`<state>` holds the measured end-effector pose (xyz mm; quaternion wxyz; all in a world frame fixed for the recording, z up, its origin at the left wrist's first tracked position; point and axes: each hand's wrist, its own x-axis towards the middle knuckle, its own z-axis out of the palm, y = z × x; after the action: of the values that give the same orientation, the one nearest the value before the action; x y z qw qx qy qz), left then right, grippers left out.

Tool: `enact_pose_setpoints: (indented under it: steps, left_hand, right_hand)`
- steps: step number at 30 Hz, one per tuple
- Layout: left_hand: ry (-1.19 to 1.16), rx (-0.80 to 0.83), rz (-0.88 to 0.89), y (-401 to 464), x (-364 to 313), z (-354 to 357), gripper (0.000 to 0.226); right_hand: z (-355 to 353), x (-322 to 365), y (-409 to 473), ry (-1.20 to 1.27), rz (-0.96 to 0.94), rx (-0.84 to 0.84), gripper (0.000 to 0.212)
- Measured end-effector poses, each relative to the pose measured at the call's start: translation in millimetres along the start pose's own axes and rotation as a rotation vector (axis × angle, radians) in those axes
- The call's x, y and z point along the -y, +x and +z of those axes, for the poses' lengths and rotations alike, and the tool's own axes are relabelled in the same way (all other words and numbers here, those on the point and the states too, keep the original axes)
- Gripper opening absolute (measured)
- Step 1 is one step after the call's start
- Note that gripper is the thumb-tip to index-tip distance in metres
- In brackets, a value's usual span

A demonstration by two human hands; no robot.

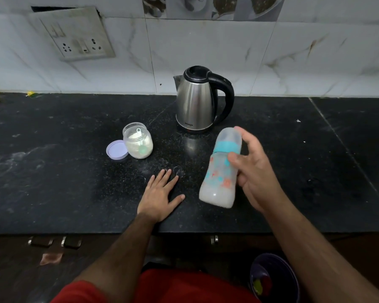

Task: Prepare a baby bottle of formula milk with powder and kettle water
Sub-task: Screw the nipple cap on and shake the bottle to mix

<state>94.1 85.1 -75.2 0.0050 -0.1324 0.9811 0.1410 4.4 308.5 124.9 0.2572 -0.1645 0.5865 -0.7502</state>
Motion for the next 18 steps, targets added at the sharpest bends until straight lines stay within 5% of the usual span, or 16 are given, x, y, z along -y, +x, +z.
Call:
enact_pose_setpoints:
  steps: [4, 10, 14, 18]
  left_hand:
    - [-0.009, -0.003, -0.005, 0, 0, 1, 0.081]
    - [-0.005, -0.003, -0.004, 0, 0, 0, 0.082]
    - [-0.005, -0.004, -0.005, 0, 0, 1, 0.082]
    - [-0.006, -0.01, 0.0, 0, 0, 1, 0.081]
  right_hand:
    - [-6, 5, 11, 0.203, -0.101, -0.234, 0.051]
    - [-3, 1, 5, 0.054, -0.061, -0.045, 0.056]
    - [-4, 4, 12, 0.251, -0.138, -0.292, 0.056]
    - [0, -2, 2, 0.091, -0.086, -0.06, 0.054]
